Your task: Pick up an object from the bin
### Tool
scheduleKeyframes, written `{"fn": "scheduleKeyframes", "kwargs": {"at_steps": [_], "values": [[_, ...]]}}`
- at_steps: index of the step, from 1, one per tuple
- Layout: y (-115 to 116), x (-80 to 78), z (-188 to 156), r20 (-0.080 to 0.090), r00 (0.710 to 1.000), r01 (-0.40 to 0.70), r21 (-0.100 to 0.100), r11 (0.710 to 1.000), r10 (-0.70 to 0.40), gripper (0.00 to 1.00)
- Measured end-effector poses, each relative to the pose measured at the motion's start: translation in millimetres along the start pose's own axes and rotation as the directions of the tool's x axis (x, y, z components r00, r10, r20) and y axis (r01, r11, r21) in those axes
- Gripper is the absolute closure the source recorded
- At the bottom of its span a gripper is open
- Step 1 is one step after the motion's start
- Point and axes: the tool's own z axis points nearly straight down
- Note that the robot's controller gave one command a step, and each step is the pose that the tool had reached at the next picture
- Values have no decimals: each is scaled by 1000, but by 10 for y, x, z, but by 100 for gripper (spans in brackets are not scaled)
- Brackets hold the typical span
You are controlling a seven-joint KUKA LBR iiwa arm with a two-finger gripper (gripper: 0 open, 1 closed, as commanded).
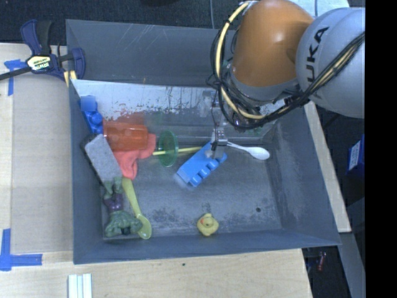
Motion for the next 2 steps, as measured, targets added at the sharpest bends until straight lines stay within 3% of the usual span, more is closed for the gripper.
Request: {"fn": "scheduleKeyframes", "kwargs": {"at_steps": [1, 2], "values": [[-2, -16, -50, 9, 1000, -1, -1, 1000, 1, 0], [137, 75, 541, 14, 1000, 14, -1, 1000, -14, 0]]}}
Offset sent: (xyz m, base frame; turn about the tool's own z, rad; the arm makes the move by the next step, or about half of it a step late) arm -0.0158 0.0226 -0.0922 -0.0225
